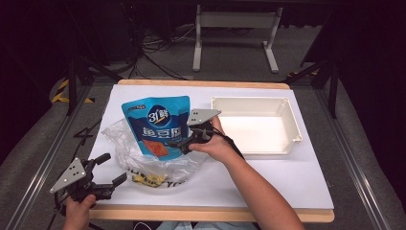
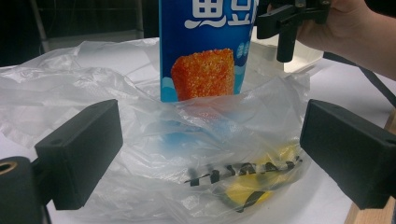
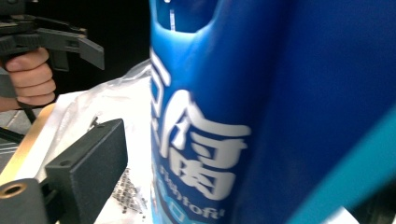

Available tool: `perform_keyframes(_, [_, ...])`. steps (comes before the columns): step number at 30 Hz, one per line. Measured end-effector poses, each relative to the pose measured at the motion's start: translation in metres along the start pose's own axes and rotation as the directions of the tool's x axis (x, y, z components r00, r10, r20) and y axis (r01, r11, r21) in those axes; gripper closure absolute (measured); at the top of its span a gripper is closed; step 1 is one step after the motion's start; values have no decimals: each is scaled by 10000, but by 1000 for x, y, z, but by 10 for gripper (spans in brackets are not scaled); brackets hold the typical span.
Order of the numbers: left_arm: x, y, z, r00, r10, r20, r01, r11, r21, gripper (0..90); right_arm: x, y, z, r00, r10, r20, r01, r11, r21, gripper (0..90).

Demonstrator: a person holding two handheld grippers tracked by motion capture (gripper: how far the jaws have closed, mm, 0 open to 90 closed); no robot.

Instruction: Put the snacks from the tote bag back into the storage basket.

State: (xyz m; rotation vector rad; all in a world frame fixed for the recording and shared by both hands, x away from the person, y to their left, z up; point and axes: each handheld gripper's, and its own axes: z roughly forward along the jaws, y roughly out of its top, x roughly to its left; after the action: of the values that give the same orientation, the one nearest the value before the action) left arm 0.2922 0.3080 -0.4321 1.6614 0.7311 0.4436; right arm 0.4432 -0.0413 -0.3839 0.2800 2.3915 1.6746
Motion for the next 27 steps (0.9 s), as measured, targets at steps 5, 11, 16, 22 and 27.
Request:
perform_keyframes(5, [-1, 0, 0, 10000, -18, -59, 18, 9999, -109, 65, 3, 0, 5, 9997, -43, -220, 41, 10000, -82, 64])
perform_keyframes(11, [0, 0, 0, 10000, -27, -54, 27, 9999, -116, 65, 5, -1, 13, 9993, -126, -346, 124, 9999, -32, 63])
perform_keyframes(16, [0, 0, 0, 10000, -49, -25, 49, 10000, 4, 65, 4, -4, 17, 9997, -132, -184, 133, 9999, 42, 63])
perform_keyframes(22, [0, -1, 1, 10000, -90, -36, 90, 10000, -37, 65, 4, -7, 21, 9979, -637, -152, 646, 9956, 674, 63])
perform_keyframes(27, [1, -1, 1, 10000, -87, -31, 87, 9999, 70, 65, 3, -10, 23, 9980, -604, -177, 617, 9939, 917, 96])
